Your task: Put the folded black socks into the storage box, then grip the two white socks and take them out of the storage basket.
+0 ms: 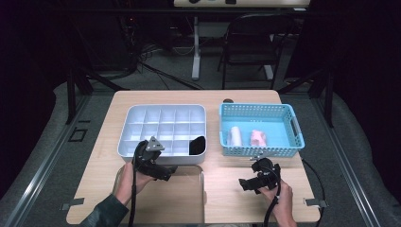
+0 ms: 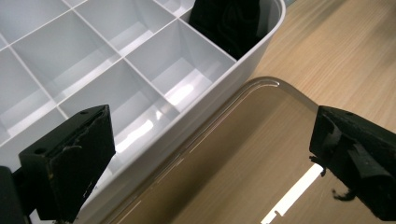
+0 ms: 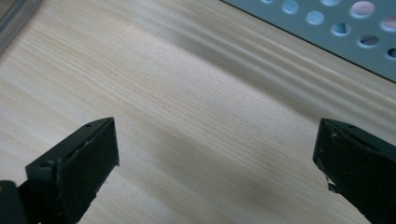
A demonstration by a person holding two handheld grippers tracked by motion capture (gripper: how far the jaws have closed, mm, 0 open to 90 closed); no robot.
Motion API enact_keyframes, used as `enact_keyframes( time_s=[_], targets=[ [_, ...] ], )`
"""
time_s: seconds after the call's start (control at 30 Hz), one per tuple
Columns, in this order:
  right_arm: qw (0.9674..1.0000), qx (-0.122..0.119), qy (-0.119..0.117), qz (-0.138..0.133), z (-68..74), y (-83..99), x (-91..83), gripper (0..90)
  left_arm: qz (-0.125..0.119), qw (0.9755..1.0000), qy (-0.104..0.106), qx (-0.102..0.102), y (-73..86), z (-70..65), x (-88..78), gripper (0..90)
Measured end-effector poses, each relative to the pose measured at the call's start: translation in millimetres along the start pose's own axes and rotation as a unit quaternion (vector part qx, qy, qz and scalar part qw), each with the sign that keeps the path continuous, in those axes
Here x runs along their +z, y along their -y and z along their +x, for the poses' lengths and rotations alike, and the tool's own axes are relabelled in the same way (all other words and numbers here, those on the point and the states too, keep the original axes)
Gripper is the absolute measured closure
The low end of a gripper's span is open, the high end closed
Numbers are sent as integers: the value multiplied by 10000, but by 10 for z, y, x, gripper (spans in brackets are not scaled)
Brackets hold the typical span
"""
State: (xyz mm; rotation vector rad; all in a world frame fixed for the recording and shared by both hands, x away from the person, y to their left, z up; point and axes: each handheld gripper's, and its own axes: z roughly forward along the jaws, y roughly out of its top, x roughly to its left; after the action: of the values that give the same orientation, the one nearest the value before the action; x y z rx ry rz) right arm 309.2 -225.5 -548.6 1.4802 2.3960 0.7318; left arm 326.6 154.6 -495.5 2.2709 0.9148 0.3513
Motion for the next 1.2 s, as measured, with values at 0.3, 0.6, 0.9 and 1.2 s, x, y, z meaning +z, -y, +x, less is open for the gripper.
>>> enact_keyframes(
  time_s=[0.3, 0.6, 0.9, 1.2],
  targets=[
    [9998, -33, -135, -121, 3, -2, -76, 0, -181, 9996, -208, -2, 162, -45, -77, 2],
    [9996, -55, -226, -186, 21, -2, -135, 0, -326, 9991, -272, 100, 301, -71, -124, 2],
    [9993, -49, -270, -253, 16, -8, -192, 0, -294, 9990, -312, 89, 410, -97, -133, 2],
    [9993, -106, -318, -159, 22, -47, -296, 0, -281, 9993, -210, 102, 501, -112, -132, 1]
  ],
)
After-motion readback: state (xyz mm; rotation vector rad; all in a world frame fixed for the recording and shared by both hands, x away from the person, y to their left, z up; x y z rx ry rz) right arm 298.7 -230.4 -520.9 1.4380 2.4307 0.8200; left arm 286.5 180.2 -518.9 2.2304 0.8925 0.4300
